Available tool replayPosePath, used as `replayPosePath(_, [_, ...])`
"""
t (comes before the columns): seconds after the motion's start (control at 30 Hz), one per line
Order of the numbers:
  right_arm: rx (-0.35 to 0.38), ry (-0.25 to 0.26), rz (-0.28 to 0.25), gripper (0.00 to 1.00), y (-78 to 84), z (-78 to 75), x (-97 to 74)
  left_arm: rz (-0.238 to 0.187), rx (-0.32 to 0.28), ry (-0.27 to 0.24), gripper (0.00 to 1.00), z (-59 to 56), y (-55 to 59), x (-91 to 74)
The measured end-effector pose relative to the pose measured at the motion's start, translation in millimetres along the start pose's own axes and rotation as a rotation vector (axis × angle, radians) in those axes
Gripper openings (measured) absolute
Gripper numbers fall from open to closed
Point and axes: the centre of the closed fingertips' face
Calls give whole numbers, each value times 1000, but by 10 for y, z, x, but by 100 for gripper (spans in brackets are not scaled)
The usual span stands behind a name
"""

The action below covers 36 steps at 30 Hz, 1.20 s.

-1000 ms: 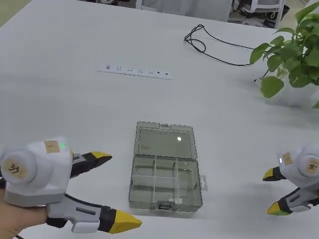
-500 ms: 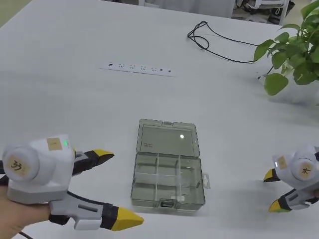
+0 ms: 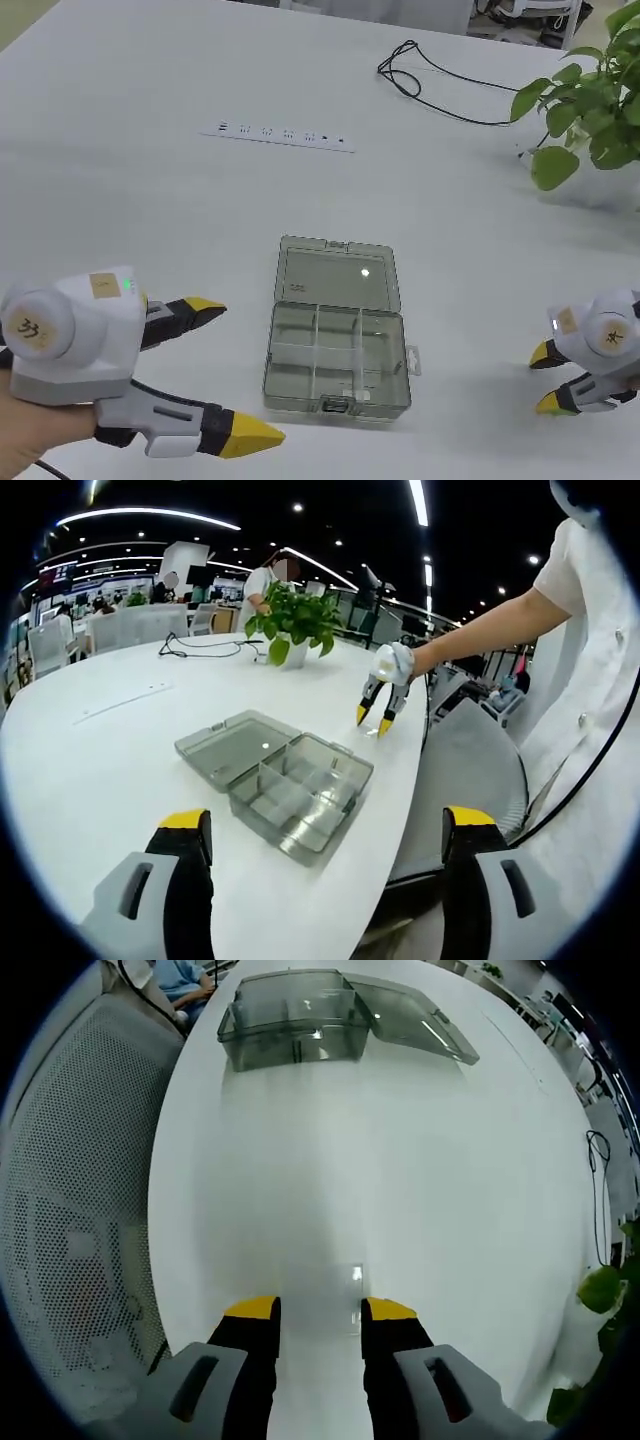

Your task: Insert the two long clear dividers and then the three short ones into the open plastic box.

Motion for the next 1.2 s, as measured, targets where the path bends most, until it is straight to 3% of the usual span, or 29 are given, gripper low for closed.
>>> replayPosePath(0.1, [-1, 0, 1, 33, -27, 10, -6, 0, 0, 1, 98, -7, -3, -3])
replayPosePath(0.3, [6, 29, -46, 32, -187, 28, -122, -4, 6, 3, 98, -12, -33, -17])
replayPosePath(0.63, [-2, 139, -176, 32, -715, 67, -630, -24, 6, 8, 97, -22, -194, -12])
replayPosePath(0.93, [-24, 222, -267, 32, -1221, 134, -1103, -74, -32, 22, 92, -59, -479, 52])
replayPosePath(1.07, [-45, 241, -306, 32, -1456, 208, -1271, -130, -96, 57, 89, -113, -665, 61])
replayPosePath(1.2, [-60, 253, -339, 32, -1653, 278, -1401, -145, -125, 90, 85, -178, -761, 89])
Point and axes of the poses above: the centre of the closed fingertips' face, and the gripper's own axes: x roughly forward along the fingers, z roughly to its left, y roughly out of its underside, and after that the axes turned 8 degrees about z, right-handed
